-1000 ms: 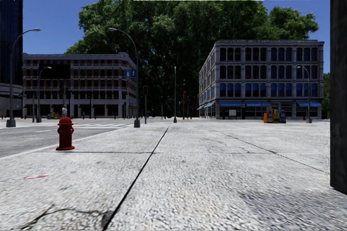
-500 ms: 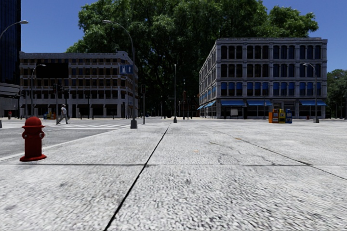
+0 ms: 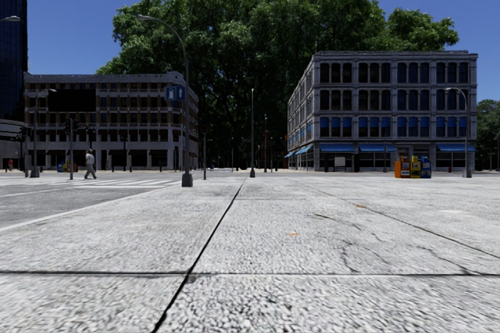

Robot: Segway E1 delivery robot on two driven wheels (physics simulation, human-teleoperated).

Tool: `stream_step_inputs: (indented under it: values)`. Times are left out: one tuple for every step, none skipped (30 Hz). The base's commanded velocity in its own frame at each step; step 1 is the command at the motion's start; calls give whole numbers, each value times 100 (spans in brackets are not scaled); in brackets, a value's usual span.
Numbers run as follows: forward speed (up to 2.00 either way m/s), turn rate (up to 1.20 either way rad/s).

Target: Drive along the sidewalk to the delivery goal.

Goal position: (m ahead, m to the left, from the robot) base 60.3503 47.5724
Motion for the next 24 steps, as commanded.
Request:
stream_step_inputs:
  values:
    - [200,0]
    - [200,0]
    - [200,0]
    - [200,0]
    - [200,0]
    - [200,0]
    - [200,0]
    - [200,0]
    - [200,0]
    - [200,0]
    - [200,0]
    - [200,0]
    - [200,0]
    - [200,0]
    - [200,0]
    - [200,0]
    - [200,0]
    - [200,0]
    - [200,0]
    - [200,0]
    - [200,0]
    - [200,0]
    - [200,0]
    - [200,0]
